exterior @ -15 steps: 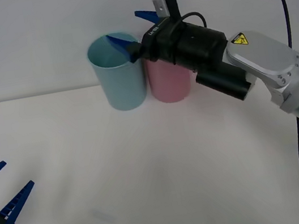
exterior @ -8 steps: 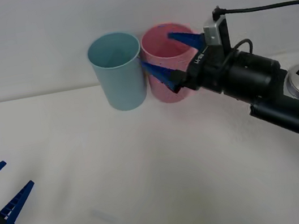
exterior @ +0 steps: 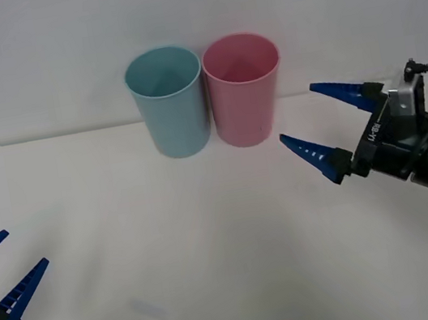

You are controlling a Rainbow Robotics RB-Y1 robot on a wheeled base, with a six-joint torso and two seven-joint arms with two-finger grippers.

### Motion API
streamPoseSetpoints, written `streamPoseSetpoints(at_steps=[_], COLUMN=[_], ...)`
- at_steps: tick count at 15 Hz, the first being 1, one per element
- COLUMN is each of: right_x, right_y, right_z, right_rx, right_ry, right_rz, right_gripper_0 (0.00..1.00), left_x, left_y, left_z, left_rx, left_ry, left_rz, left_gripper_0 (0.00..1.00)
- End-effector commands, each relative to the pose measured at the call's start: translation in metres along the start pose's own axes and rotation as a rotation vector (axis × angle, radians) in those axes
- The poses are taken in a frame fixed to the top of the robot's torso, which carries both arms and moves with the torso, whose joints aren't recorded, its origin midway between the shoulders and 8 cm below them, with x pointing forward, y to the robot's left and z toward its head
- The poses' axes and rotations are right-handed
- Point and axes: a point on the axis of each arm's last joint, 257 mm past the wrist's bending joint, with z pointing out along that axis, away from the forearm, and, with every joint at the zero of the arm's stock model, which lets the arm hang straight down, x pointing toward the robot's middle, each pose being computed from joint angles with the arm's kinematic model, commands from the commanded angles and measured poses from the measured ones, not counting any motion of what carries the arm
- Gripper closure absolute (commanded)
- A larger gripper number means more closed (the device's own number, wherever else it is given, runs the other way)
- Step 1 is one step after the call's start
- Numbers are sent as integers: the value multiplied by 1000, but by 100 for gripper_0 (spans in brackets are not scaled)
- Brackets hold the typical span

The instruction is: Grasp the object on the table and drop it into the matching bin: aluminum can to the light blue bin, PET bottle to the pink bin.

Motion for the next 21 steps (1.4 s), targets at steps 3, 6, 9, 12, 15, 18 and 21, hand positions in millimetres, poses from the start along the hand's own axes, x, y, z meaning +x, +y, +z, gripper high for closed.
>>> streamPoseSetpoints(at_steps=[3,6,9,12,15,18,21], right_x=[28,42,52,64,69,75,79], right_y=[-17,-22,-22,-23,-17,-13,-7], right_z=[-67,-116,-155,-184,-209,-220,-222], right_rx=[97,153,185,208,211,232,236], right_ry=[52,95,132,151,140,151,152], right_rz=[-115,-126,-109,-41,71,95,108], right_gripper_0=[0,0,0,0,0,0,0], left_x=[0,0,0,0,0,0,0], left_y=[0,0,0,0,0,0,0], left_z=[0,0,0,0,0,0,0], left_rx=[0,0,0,0,0,0,0], left_ry=[0,0,0,0,0,0,0], left_rz=[0,0,0,0,0,0,0], left_gripper_0=[0,0,0,0,0,0,0])
